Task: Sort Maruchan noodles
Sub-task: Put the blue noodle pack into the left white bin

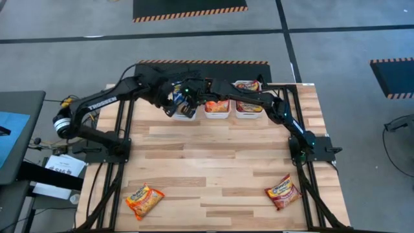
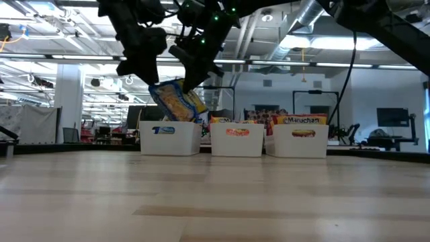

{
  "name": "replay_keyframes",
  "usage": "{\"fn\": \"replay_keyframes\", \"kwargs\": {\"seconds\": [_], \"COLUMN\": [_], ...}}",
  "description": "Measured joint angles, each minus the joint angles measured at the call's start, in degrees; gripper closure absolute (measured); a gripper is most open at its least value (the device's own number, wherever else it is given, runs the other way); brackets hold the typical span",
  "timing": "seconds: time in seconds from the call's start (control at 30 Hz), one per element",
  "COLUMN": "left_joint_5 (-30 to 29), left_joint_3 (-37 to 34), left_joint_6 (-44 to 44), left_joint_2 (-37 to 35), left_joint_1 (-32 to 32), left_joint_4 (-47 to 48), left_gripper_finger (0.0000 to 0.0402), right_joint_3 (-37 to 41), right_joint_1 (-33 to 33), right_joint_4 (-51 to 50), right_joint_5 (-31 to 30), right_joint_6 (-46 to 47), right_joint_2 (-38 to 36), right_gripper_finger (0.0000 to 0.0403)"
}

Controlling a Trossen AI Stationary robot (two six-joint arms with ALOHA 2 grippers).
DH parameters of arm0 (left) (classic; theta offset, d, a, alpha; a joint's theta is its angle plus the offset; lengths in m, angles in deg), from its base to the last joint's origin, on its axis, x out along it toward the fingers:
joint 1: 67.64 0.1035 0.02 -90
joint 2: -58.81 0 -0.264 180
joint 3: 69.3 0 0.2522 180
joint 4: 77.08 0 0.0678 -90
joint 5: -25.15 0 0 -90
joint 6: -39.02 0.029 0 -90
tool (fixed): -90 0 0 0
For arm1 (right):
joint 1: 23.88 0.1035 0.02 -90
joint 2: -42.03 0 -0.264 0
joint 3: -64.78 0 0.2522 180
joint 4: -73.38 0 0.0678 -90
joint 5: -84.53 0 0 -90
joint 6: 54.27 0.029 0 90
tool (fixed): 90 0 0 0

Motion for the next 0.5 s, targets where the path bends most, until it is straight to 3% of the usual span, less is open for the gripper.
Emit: {"fn": "replay_keyframes", "kwargs": {"seconds": [0.3, 0.5], "left_joint_5": [-1.82, -0.16], "left_joint_3": [0.00, 0.00], "left_joint_6": [2.04, 2.22], "left_joint_2": [6.03, 9.71], "left_joint_1": [0.08, 0.10], "left_joint_4": [-0.58, -1.80], "left_gripper_finger": [0.0315, 0.0315], "right_joint_3": [0.00, 0.03], "right_joint_1": [0.04, 0.01], "right_joint_4": [-0.43, -1.03], "right_joint_5": [0.20, 4.26], "right_joint_6": [-0.10, -0.85], "right_joint_2": [0.00, 0.00], "right_gripper_finger": [0.0396, 0.0392]}}
